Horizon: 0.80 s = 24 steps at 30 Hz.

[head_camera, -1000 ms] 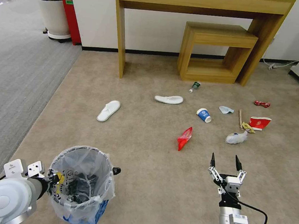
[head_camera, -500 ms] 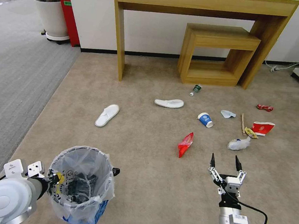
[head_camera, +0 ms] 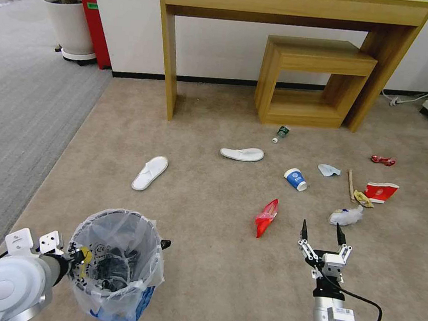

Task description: Pick up the trash bin and place the garbage on the floor into it.

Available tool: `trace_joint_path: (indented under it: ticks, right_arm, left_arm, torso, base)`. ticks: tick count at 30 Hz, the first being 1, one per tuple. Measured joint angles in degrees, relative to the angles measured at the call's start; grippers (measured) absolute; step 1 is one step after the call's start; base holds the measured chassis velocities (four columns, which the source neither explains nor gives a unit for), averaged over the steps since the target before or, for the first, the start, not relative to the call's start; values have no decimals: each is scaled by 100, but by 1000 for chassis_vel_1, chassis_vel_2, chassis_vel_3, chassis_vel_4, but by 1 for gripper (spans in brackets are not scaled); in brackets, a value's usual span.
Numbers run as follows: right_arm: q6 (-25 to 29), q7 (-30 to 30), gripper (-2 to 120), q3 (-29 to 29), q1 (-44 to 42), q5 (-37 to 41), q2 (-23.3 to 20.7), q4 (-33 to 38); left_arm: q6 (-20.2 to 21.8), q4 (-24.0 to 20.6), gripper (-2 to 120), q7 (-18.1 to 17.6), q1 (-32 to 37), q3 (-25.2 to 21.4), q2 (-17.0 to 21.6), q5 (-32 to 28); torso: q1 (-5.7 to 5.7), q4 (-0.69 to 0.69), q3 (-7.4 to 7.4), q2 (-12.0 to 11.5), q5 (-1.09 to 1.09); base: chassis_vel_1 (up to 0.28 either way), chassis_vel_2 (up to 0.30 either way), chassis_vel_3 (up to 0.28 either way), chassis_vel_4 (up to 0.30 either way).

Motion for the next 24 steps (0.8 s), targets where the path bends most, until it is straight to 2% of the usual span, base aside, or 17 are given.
trace_joint_path:
  ticks: [24]
  right_arm:
    - [51,-1,83,5,-50,-36,26,11]
  left_arm:
    - [-2,-19,0,8,25,-2,-3,22]
  torso:
    - [0,0,0,0,0]
  base:
    - [-63,67,57,-65]
